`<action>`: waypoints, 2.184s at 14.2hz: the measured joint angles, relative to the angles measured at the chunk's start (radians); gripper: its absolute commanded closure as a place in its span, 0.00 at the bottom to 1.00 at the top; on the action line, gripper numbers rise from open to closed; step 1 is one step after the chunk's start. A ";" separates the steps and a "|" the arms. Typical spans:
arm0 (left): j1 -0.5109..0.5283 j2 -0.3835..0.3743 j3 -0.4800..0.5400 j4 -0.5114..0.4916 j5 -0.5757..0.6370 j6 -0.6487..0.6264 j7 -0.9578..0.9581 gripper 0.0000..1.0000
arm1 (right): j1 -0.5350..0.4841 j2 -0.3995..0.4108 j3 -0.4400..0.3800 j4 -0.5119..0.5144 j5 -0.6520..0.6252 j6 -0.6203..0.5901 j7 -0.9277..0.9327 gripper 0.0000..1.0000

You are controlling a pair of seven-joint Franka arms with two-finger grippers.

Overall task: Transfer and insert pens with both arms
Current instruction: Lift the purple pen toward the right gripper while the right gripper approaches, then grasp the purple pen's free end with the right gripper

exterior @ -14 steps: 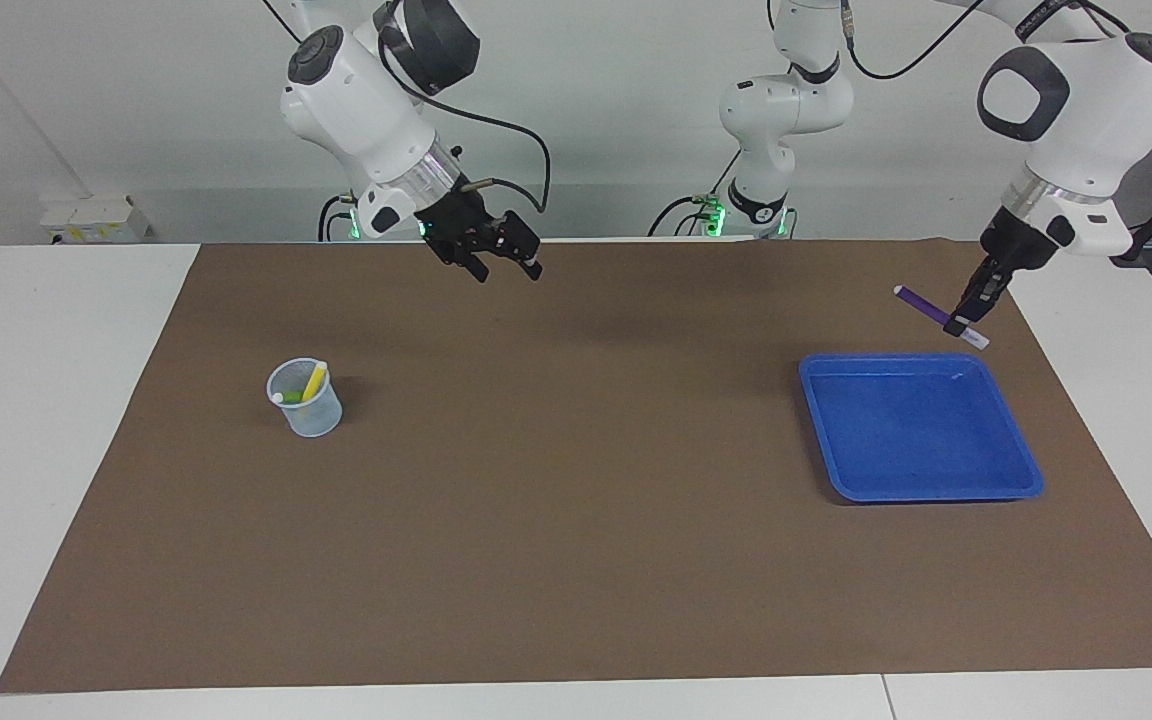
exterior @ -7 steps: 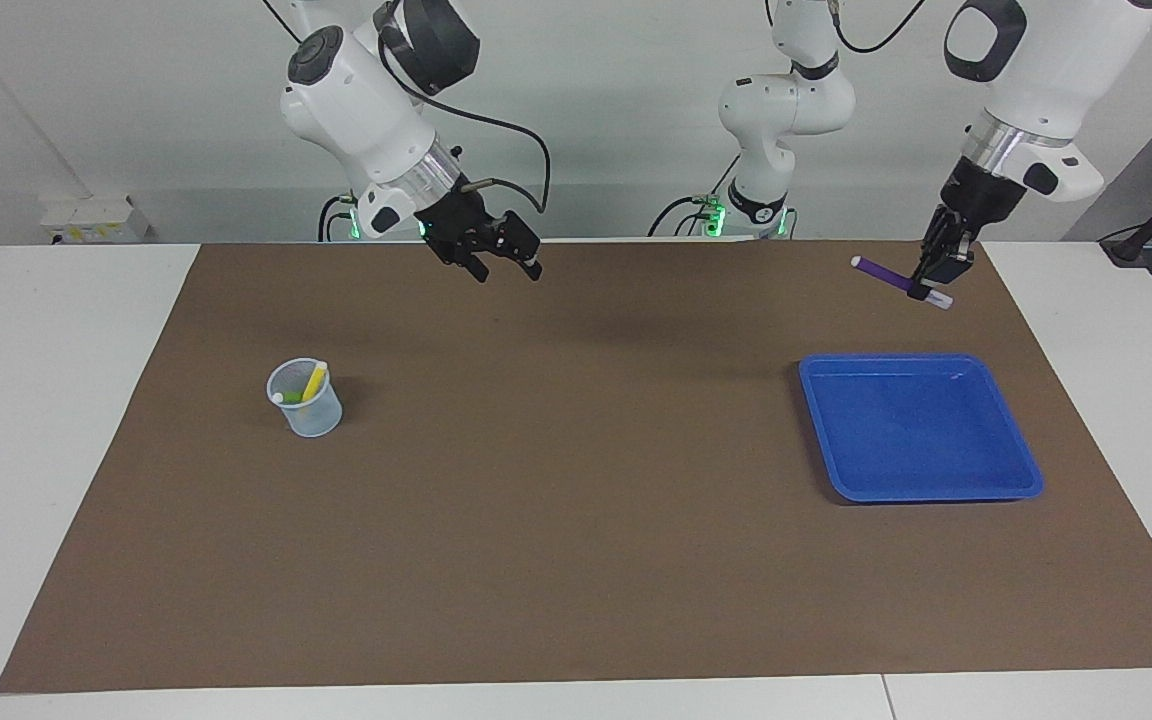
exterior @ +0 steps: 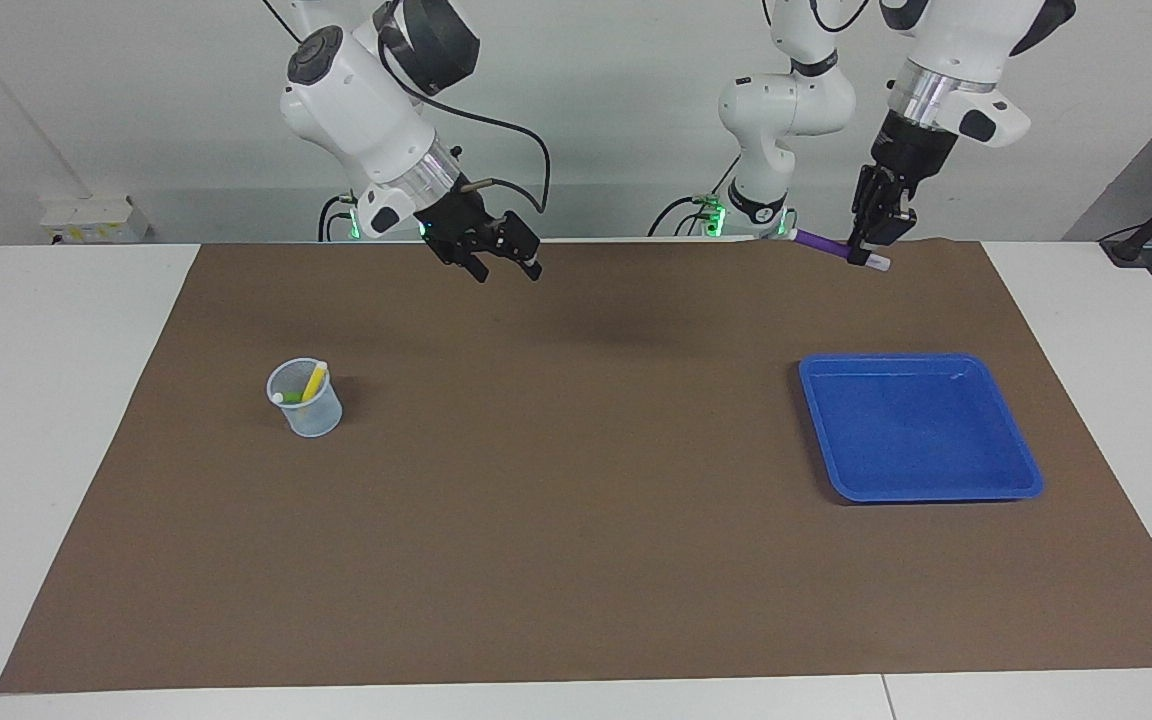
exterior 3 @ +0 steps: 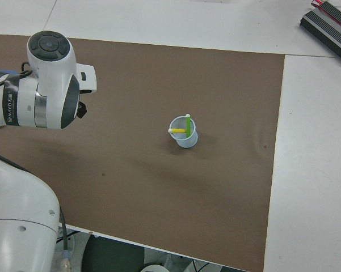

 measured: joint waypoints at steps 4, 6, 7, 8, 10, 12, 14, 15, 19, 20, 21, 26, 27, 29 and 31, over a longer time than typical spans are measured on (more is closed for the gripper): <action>0.000 -0.057 -0.086 -0.038 0.015 -0.024 -0.127 1.00 | -0.003 0.000 -0.004 0.000 0.047 0.001 0.000 0.00; 0.000 -0.075 -0.121 -0.058 0.016 -0.024 -0.185 1.00 | -0.003 0.000 -0.004 0.000 0.097 0.003 0.000 0.00; 0.000 -0.079 -0.137 -0.064 0.016 -0.024 -0.210 1.00 | -0.003 0.000 -0.004 0.002 0.134 0.006 0.000 0.00; 0.000 -0.082 -0.152 -0.066 0.016 -0.024 -0.231 1.00 | -0.003 0.000 -0.004 0.004 0.173 0.015 0.000 0.00; 0.000 -0.085 -0.177 -0.067 0.017 -0.023 -0.266 1.00 | 0.000 -0.001 -0.004 0.011 0.233 0.056 0.000 0.00; -0.002 -0.088 -0.193 -0.068 0.017 -0.023 -0.288 1.00 | 0.010 -0.004 0.008 0.018 0.297 0.096 0.001 0.00; -0.017 -0.091 -0.195 -0.074 0.017 -0.022 -0.308 1.00 | 0.037 -0.011 0.029 0.020 0.335 0.137 0.030 0.00; -0.021 -0.093 -0.195 -0.077 0.017 -0.021 -0.315 1.00 | 0.063 -0.014 0.039 0.020 0.338 0.167 0.061 0.00; -0.023 -0.096 -0.195 -0.079 0.017 -0.020 -0.320 1.00 | 0.206 -0.015 0.052 0.020 0.339 0.325 0.234 0.00; -0.023 -0.096 -0.195 -0.079 0.017 -0.020 -0.321 1.00 | 0.233 -0.015 0.053 0.020 0.339 0.364 0.262 0.00; -0.023 -0.096 -0.194 -0.079 0.017 -0.019 -0.322 1.00 | 0.255 -0.015 0.053 0.019 0.339 0.405 0.287 0.00; -0.023 -0.096 -0.194 -0.079 0.017 -0.019 -0.326 1.00 | 0.329 -0.010 0.053 0.017 0.339 0.529 0.346 0.00; -0.023 -0.096 -0.194 -0.079 0.017 -0.019 -0.327 1.00 | 0.344 -0.008 0.052 0.015 0.340 0.547 0.350 0.00; -0.023 -0.096 -0.194 -0.079 0.016 -0.019 -0.329 1.00 | 0.369 0.003 0.053 0.011 0.340 0.577 0.359 0.00; -0.023 -0.096 -0.194 -0.079 0.016 -0.018 -0.330 1.00 | 0.385 0.019 0.053 0.009 0.340 0.593 0.359 0.02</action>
